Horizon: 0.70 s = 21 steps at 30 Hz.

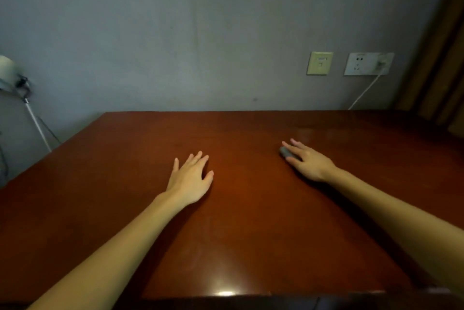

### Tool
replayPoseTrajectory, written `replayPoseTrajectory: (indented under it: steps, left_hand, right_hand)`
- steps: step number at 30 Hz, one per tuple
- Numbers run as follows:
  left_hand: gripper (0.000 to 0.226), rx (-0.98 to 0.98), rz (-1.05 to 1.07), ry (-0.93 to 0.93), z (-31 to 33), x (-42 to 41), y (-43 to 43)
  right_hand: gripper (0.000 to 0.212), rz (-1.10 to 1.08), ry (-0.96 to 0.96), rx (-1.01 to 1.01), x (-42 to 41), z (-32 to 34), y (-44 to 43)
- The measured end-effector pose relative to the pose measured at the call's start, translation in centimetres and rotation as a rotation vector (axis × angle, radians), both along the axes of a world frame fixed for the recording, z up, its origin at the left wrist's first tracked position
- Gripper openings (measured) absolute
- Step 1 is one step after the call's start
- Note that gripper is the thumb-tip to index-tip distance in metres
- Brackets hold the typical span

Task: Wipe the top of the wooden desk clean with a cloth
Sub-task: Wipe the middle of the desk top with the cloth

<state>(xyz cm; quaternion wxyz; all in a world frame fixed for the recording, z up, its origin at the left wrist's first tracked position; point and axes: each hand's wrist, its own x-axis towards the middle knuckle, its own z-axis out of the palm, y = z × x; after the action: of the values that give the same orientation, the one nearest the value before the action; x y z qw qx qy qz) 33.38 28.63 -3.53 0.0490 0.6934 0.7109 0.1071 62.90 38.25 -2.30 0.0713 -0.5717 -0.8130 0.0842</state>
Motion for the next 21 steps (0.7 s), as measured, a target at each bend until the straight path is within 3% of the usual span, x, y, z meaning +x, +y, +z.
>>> replayPoseTrajectory:
  steps: [4, 9, 14, 17, 21]
  left_hand:
    - [0.059, -0.032, 0.012, 0.011, 0.1, -0.6, 2.3]
    - [0.053, -0.047, 0.028, -0.023, 0.2, -0.6, 4.9]
    - [0.054, -0.02, 0.016, -0.055, 0.2, 0.3, 7.6]
    - [0.057, -0.016, -0.004, -0.052, 0.1, 0.9, 9.3]
    - [0.058, -0.001, 0.018, 0.014, -0.7, 1.2, 10.4]
  right_hand:
    - [0.058, 0.013, -0.02, 0.016, -5.6, -0.2, 3.5]
    - [0.058, 0.296, -0.034, 0.036, -11.9, -0.6, -0.3]
    - [0.057, 0.573, -0.012, 0.085, -8.9, -0.5, -6.9]
    - [0.056, 0.477, 0.009, 0.04, -4.1, -0.1, -6.1]
    - [0.054, 0.146, 0.031, 0.017, 1.5, 0.1, 0.0]
